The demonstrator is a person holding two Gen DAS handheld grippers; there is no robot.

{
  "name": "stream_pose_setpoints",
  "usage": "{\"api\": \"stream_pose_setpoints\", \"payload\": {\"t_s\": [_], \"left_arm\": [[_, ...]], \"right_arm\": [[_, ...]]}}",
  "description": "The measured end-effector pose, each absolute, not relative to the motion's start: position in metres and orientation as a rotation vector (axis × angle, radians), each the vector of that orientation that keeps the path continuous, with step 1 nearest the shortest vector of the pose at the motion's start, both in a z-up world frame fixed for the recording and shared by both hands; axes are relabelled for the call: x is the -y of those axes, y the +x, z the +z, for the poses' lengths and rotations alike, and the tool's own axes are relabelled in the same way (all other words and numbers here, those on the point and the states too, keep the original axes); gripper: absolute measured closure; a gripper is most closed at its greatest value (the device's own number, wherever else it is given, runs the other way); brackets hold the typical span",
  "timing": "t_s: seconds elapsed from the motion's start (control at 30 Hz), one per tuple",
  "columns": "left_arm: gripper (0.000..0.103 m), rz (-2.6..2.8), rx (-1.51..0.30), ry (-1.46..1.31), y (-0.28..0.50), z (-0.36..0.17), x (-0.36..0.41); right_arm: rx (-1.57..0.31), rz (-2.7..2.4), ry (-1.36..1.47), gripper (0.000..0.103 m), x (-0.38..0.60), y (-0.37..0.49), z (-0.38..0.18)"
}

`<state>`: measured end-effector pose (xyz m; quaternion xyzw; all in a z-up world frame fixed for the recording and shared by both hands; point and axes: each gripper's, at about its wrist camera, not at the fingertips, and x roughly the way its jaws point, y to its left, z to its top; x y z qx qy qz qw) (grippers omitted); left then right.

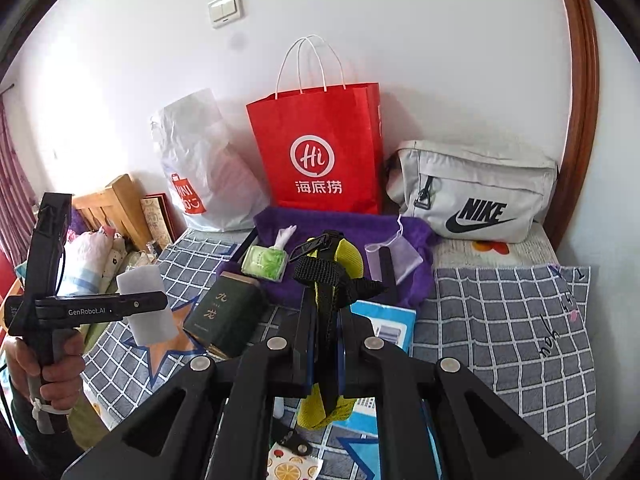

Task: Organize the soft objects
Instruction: 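Carry sponge in left tool and yellow pouch in right tool toward purple towel, then lower and open left tool to set sponge on towel while right releases pouch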

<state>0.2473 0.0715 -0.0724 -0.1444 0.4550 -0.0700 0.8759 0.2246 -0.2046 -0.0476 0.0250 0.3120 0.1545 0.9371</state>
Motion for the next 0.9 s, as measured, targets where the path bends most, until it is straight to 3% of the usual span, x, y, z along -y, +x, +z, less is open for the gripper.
{"api": "stream_pose_setpoints", "payload": {"t_s": [0.9], "left_arm": [[0.052,-0.174,-0.984,-0.293,0.329,-0.086,-0.057]], "right_arm": [[-0.651,0.292,0.033,0.095,0.193,0.295,-0.057]]}}
